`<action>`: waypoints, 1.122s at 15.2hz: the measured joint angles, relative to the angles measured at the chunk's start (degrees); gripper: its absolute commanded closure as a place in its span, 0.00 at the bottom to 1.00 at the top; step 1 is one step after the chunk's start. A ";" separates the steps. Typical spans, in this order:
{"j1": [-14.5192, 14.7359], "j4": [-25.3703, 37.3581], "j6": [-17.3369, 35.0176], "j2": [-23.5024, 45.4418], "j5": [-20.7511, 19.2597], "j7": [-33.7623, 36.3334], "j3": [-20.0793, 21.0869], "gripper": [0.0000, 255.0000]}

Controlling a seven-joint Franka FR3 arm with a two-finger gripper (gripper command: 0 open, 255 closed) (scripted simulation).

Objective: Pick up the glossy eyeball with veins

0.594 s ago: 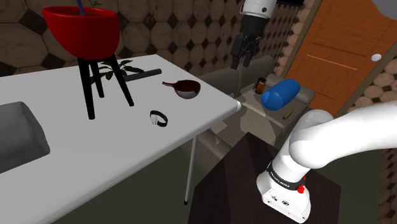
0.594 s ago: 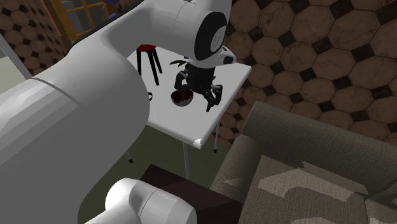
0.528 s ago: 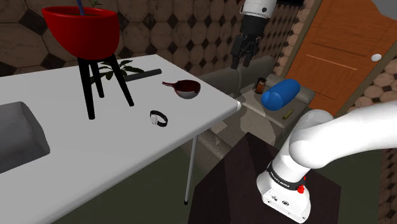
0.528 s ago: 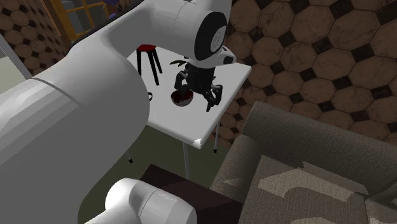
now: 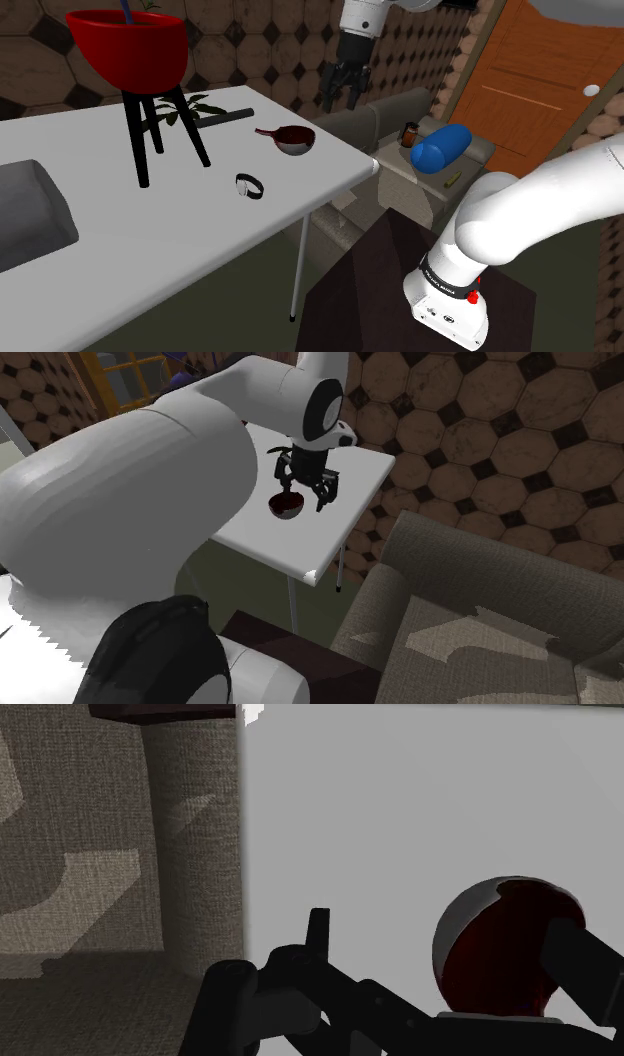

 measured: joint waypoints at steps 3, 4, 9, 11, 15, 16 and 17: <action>0.42 2.20 4.21 5.48 1.19 3.24 1.92 0.00; 0.43 3.32 5.16 7.27 1.38 4.06 2.28 0.00; 0.64 2.40 9.29 9.99 1.93 5.40 3.20 0.00; 0.68 0.90 10.95 10.14 2.03 5.22 3.28 0.00; 0.68 -0.69 12.66 10.27 2.14 4.92 3.31 1.00; 0.69 -0.75 12.73 10.28 2.14 4.92 3.31 1.00; 0.69 -0.78 12.77 10.28 2.15 4.92 3.32 1.00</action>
